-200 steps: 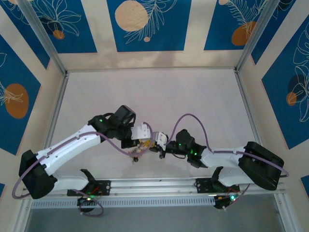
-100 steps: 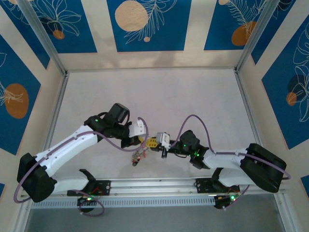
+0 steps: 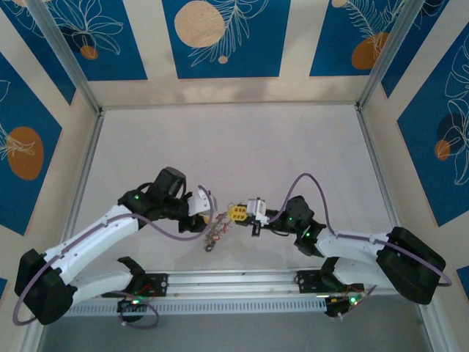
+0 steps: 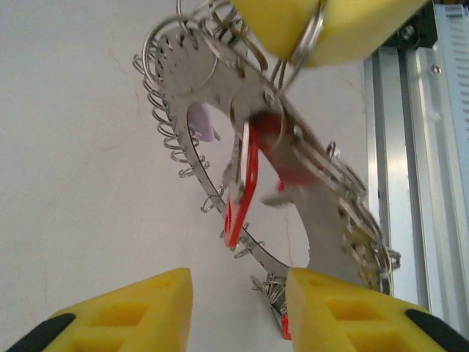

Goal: Put the keys on the keyring

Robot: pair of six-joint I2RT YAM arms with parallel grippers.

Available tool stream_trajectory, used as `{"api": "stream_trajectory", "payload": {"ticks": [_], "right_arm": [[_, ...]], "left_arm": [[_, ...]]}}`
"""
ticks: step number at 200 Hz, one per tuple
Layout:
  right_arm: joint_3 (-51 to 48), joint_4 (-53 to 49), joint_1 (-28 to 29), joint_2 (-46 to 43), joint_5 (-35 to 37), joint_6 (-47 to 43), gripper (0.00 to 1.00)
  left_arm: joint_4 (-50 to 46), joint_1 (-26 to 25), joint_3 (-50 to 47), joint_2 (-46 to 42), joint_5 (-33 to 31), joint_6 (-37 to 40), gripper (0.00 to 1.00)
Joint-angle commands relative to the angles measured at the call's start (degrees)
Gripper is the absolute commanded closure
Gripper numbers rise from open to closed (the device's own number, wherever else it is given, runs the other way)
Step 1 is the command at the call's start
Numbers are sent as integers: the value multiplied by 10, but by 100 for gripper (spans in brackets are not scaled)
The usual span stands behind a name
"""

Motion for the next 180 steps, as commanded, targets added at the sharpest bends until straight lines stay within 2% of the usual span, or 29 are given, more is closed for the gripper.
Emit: {"api": "stream_trajectory", "payload": {"ticks": [1, 25, 56, 103, 140, 180], "right_arm": [[-2, 30, -25, -28, -55, 1, 100], [2, 10, -57, -44, -128, -2, 100], [14, -34, -95, -64, -206, -14, 100], [48, -154, -121, -88, -257, -72, 100], [67, -175, -117, -64, -253, -86, 100], [89, -179, -103, -32, -210, -95, 100]], "left_arm": [[80, 7, -31, -26, 29, -44, 57], [156, 7, -56, -45, 50, -78, 52], [268, 3, -100, -62, 65, -123, 50], [400, -5, -173, -104, 56, -176, 39], [442, -13, -195, -83, 40, -197, 39], [506, -50, -209, -47, 19, -215, 39]]}}
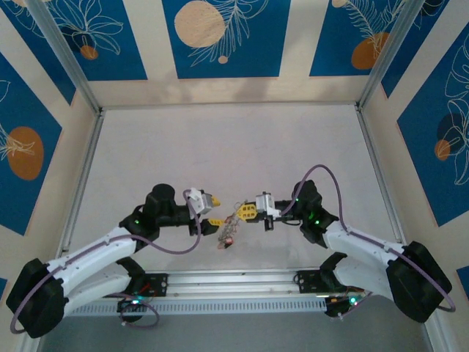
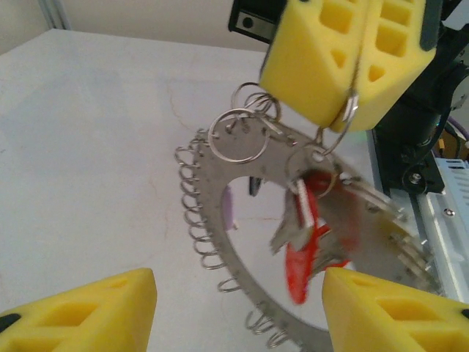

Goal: Put the keys on the keyring

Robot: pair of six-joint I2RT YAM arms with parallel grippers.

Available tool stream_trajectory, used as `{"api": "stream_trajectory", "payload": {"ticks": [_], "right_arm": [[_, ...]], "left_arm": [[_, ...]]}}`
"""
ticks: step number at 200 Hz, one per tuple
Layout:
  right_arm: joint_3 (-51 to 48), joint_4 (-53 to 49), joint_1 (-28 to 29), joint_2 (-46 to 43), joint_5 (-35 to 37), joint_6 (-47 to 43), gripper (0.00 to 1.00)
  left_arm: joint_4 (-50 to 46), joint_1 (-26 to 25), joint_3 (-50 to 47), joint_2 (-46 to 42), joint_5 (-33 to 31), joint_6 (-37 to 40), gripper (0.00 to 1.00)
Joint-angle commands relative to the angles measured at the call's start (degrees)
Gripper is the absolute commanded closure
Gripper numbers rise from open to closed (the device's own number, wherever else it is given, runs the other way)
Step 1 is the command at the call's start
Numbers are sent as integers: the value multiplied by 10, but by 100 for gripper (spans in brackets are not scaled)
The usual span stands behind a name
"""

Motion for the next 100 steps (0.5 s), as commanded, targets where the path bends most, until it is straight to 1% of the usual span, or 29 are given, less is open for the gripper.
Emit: {"api": "stream_trajectory", "payload": {"ticks": [1, 56, 79, 100], "right_arm": [[28, 3, 9, 15, 18, -20, 100], [48, 37, 21, 56, 16, -9, 100], [50, 43, 21, 61, 16, -9, 100], [48, 48, 20, 61, 18, -8, 100]], "left_arm": [[69, -24, -11, 15, -16, -19, 39], [122, -50, -17, 59, -32, -21, 39], [138, -58, -24, 63, -52, -19, 43], [130, -60, -30, 60, -66, -10, 47]]}}
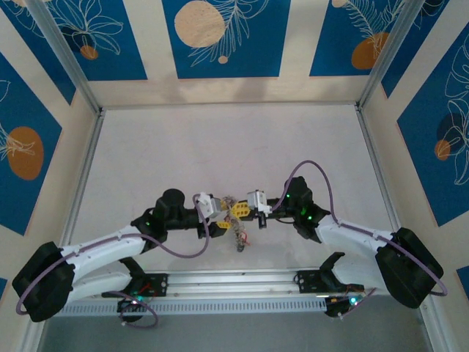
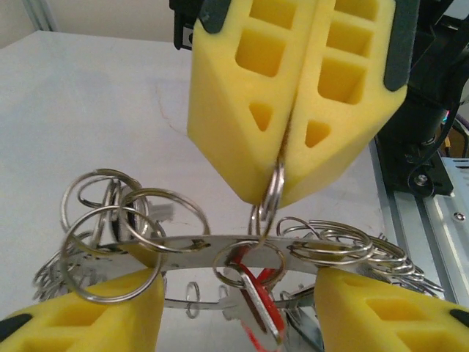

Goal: Put the keys on the keyring

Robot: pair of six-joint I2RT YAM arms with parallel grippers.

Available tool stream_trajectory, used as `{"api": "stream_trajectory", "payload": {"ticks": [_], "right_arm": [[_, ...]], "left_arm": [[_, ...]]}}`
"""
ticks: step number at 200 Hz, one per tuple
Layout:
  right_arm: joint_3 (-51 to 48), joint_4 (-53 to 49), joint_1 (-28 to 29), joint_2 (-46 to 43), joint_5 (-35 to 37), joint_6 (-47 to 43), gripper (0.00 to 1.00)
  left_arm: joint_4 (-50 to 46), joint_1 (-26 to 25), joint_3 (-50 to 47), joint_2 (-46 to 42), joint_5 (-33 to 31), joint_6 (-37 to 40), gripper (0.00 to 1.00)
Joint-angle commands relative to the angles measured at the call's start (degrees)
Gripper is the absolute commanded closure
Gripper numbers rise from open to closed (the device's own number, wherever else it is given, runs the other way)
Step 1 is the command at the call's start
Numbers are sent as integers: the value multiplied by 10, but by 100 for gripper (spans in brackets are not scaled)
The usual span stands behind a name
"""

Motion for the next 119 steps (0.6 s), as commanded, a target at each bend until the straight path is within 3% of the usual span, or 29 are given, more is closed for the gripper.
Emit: {"api": "stream_trajectory", "payload": {"ticks": [1, 103, 119], "right_arm": [[21, 45, 2, -2, 0, -3, 100], [17, 57, -1, -6, -9, 11, 100], [15, 57, -1, -7, -8, 12, 100]], "left_arm": [[29, -9, -10, -2, -20, 7, 47], [27, -19, -17, -3, -57, 56, 56], [19, -20, -18, -12, -64, 66, 63]]}}
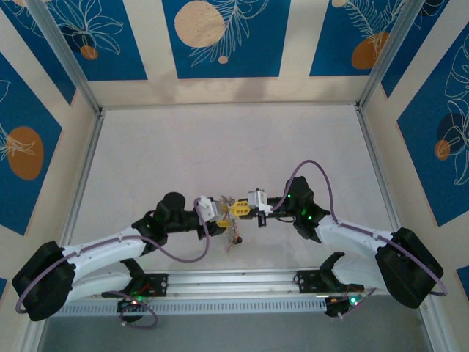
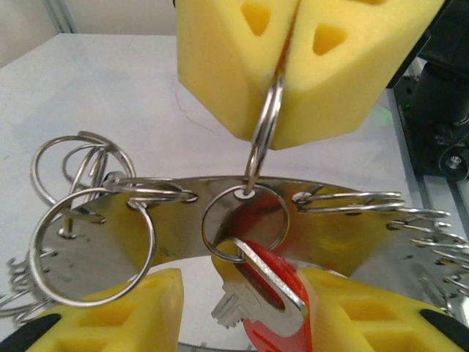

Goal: Put the keys on the keyring

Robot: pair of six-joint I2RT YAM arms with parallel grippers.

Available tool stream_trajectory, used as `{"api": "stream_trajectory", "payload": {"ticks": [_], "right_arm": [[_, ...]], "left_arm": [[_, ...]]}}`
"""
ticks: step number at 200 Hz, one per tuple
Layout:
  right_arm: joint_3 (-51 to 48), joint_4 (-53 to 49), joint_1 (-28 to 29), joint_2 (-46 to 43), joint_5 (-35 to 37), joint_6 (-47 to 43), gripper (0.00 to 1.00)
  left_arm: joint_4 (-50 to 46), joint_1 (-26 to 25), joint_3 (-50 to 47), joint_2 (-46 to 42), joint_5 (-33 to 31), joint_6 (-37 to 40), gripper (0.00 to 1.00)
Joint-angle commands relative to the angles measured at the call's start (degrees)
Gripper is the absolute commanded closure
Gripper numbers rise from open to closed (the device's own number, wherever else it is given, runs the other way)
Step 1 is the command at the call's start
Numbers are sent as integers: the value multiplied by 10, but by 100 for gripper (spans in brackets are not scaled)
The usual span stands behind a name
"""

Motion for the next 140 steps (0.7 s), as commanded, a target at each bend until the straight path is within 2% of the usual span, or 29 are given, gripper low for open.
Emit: {"api": "stream_trajectory", "payload": {"ticks": [1, 41, 85, 121, 140], "right_arm": [[14, 32, -1, -7, -9, 7, 100], [8, 36, -2, -12, 3, 7, 100], [7, 26, -4, -15, 3, 5, 100], [26, -58, -6, -27, 37, -14, 100], [23, -64, -6, -30, 51, -11, 100]], "left_arm": [[4, -8, -1, -11, -17, 30, 64], [-27, -9, -1, -29, -12, 50, 82], [-54, -11, 3, -43, -16, 71, 92], [-167, -11, 44, -64, -44, 117, 99], [-231, -12, 72, -72, -72, 148, 100]]}}
